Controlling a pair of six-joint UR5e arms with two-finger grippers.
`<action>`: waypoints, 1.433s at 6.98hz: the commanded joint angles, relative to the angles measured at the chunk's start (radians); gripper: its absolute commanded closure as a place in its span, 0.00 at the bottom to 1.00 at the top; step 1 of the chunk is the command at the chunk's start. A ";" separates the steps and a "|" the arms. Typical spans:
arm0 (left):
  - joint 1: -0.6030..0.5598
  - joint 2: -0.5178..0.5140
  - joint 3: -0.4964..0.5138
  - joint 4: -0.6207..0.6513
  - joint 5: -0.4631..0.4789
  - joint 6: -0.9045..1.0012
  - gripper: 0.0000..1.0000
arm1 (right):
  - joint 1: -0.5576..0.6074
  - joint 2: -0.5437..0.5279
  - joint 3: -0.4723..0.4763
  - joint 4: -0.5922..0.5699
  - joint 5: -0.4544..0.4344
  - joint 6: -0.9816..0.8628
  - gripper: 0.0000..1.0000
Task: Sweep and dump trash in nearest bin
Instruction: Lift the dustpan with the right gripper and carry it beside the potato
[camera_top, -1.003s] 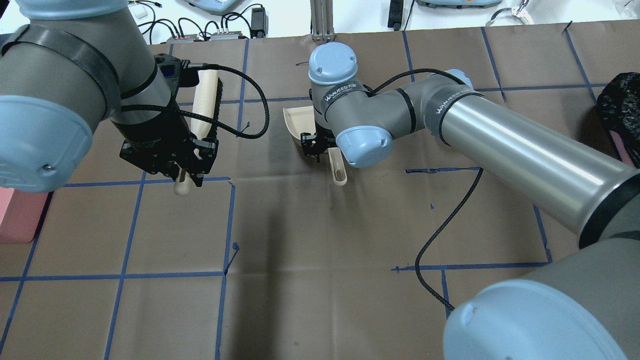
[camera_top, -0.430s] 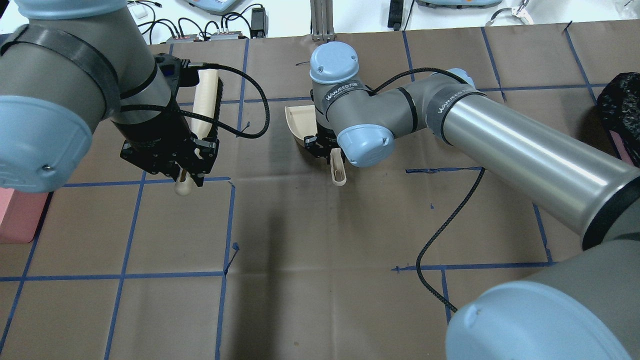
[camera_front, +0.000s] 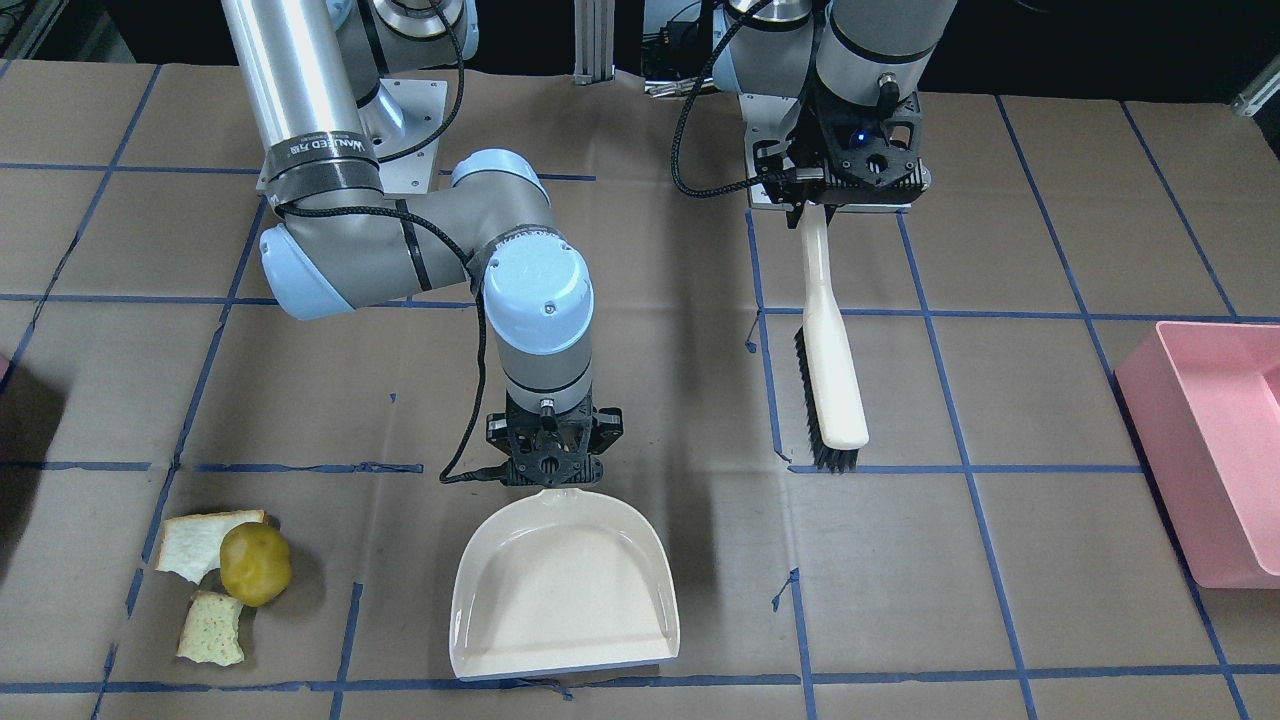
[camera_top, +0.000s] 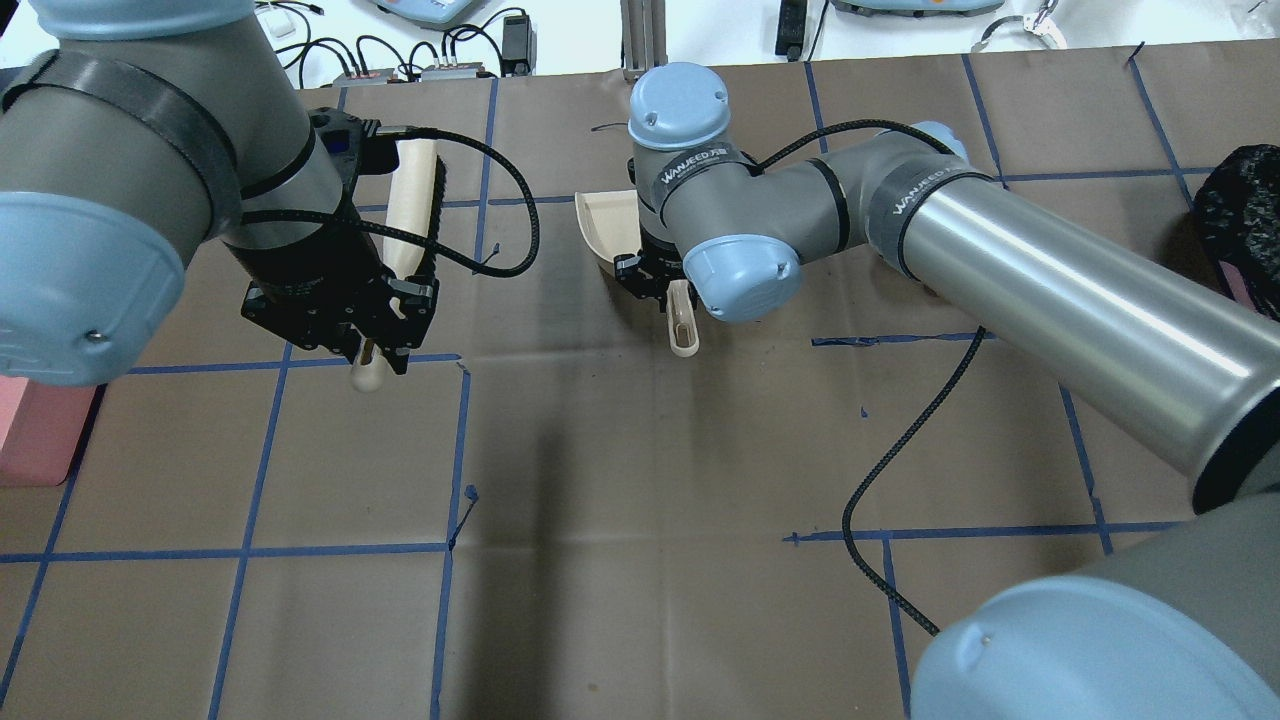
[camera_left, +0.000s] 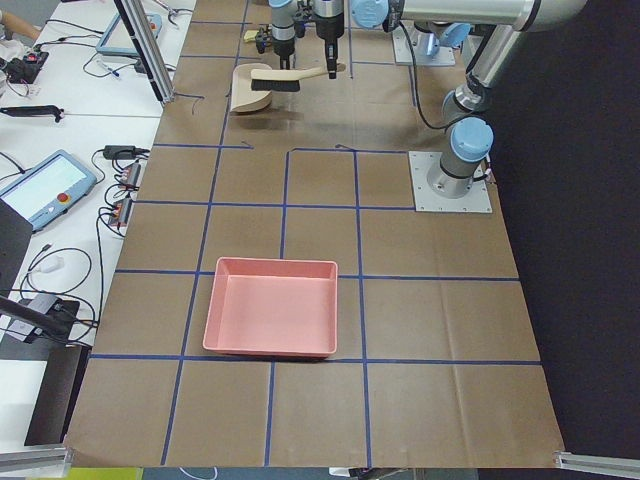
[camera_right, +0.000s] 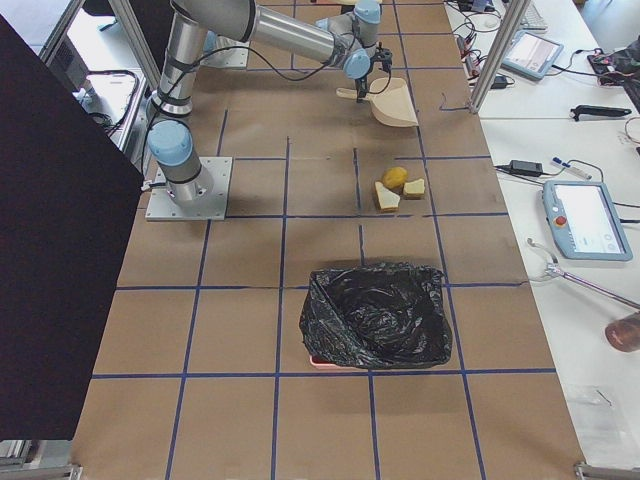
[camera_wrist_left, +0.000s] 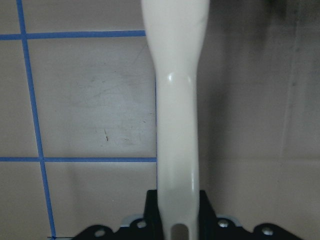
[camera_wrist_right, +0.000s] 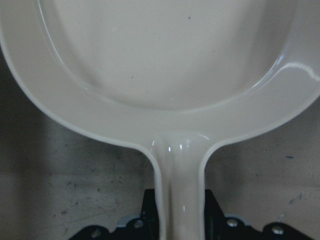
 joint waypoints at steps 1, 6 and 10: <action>-0.003 -0.008 0.002 -0.001 -0.003 -0.001 1.00 | -0.047 -0.071 -0.002 0.090 -0.010 -0.005 0.95; -0.017 -0.028 0.025 0.003 -0.091 0.010 1.00 | -0.256 -0.259 0.007 0.368 -0.003 -0.252 0.95; -0.059 -0.042 0.025 0.042 -0.110 0.013 1.00 | -0.524 -0.340 0.018 0.455 -0.021 -0.413 0.95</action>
